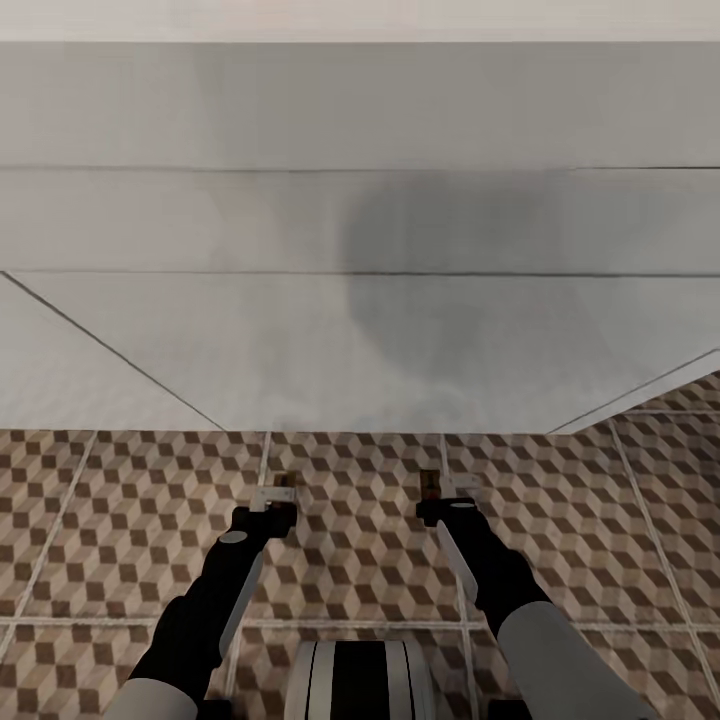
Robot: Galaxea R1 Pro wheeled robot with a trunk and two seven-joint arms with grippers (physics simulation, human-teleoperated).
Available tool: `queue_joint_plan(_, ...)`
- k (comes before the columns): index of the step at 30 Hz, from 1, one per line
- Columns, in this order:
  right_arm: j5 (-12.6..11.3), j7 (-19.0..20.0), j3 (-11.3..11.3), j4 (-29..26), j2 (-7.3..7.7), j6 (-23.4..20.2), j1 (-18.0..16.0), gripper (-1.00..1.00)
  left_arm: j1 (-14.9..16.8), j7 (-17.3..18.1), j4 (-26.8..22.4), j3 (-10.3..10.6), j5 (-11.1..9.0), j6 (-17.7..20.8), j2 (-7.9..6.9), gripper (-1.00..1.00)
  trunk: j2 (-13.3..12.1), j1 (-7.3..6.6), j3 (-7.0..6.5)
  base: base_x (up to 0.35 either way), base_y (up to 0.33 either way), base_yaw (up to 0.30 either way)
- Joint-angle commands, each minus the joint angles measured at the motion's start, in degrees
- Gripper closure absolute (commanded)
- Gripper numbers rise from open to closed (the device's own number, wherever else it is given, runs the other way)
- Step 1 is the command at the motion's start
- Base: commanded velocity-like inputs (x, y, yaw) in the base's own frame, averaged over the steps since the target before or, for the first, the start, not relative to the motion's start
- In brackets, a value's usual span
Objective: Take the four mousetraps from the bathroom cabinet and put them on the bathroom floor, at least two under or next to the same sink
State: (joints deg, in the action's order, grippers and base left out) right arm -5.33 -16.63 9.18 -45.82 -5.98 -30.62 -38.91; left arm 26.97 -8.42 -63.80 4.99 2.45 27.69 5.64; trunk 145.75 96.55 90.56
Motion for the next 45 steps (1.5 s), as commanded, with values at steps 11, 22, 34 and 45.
queue_joint_plan(11, -0.73, -0.6, 0.17, 0.0, 0.06, 0.27, -0.02, 1.0, 0.01, -0.37, -0.04, 0.11, 0.36, -1.56, 0.01, 1.0, 0.01, 0.0, 0.03, 0.021, 0.0, 0.0)
queue_joint_plan(22, -0.73, -0.6, 0.18, 0.09, 0.04, 0.3, -0.02, 1.0, 0.01, -0.37, 0.21, 0.11, 0.29, -2.03, 0.08, 1.0, 0.01, 0.0, 0.03, 0.124, 0.0, 0.0)
queue_joint_plan(34, -0.75, -0.6, 0.16, 0.52, 0.09, 0.33, -0.02, 1.0, 0.01, -0.39, 0.58, 0.02, 0.18, -3.37, 0.08, 1.0, 0.01, 0.0, 0.03, 0.098, 0.0, 0.0)
queue_joint_plan(45, -0.99, -0.57, 0.08, 2.01, 0.09, 0.79, -0.02, 1.0, 0.01, -0.24, 3.17, -0.17, -0.12, -4.84, 0.0, 1.0, 0.01, 0.0, 0.03, 0.002, 0.0, 0.0)
